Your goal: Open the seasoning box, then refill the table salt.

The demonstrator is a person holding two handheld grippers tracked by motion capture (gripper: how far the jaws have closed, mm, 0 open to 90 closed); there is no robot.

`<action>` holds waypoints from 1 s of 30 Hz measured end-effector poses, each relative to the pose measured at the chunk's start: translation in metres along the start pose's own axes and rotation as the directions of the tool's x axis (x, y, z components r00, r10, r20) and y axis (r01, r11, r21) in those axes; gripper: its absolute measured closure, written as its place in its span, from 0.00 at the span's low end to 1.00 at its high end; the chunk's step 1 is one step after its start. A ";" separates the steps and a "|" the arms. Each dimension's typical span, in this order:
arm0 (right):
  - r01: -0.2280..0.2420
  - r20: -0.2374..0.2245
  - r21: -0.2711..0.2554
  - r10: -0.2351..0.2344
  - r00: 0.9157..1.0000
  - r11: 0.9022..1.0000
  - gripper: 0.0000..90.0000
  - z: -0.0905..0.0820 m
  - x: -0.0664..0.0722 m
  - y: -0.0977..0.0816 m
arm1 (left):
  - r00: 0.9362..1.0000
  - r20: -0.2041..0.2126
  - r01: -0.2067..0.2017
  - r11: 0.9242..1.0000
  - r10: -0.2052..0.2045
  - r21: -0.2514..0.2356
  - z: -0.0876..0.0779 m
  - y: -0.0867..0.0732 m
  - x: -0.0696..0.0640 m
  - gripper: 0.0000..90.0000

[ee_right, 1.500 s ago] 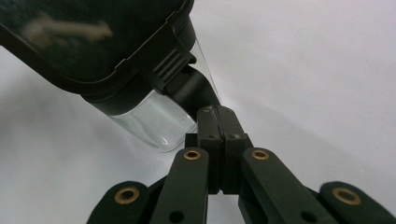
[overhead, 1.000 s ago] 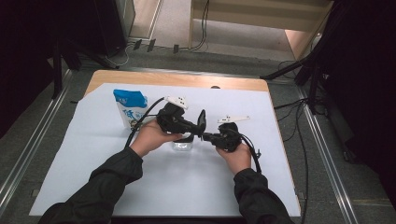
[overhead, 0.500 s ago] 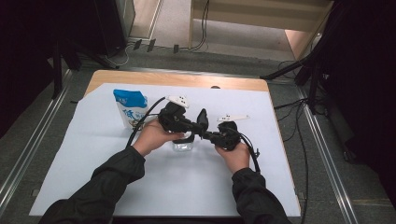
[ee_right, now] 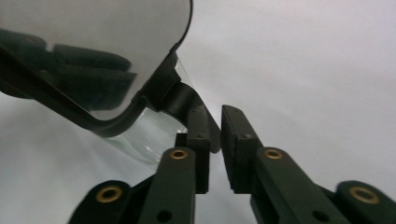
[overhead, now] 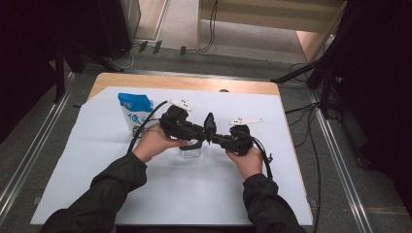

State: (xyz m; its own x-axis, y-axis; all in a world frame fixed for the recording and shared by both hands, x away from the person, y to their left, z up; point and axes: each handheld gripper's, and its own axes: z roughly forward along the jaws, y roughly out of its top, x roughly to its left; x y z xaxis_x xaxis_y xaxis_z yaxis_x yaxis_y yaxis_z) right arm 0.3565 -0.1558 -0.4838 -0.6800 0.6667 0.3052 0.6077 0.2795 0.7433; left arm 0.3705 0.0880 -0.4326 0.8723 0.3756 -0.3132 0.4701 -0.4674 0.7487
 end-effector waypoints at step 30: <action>0.058 -0.047 -0.031 -0.059 0.997 0.998 0.67 -0.035 -0.006 -0.011 | 0.993 -0.093 0.058 0.995 -0.065 -0.081 -0.077 -0.037 -0.001 0.44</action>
State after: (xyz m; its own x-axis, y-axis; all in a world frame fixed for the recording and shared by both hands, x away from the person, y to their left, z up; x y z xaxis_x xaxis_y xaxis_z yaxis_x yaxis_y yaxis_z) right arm 0.3393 -0.1873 -0.4726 -0.7333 0.6158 0.2882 0.5545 0.2963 0.7776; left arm 0.3421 0.1670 -0.4148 0.8234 0.4783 -0.3053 0.5071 -0.3787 0.7743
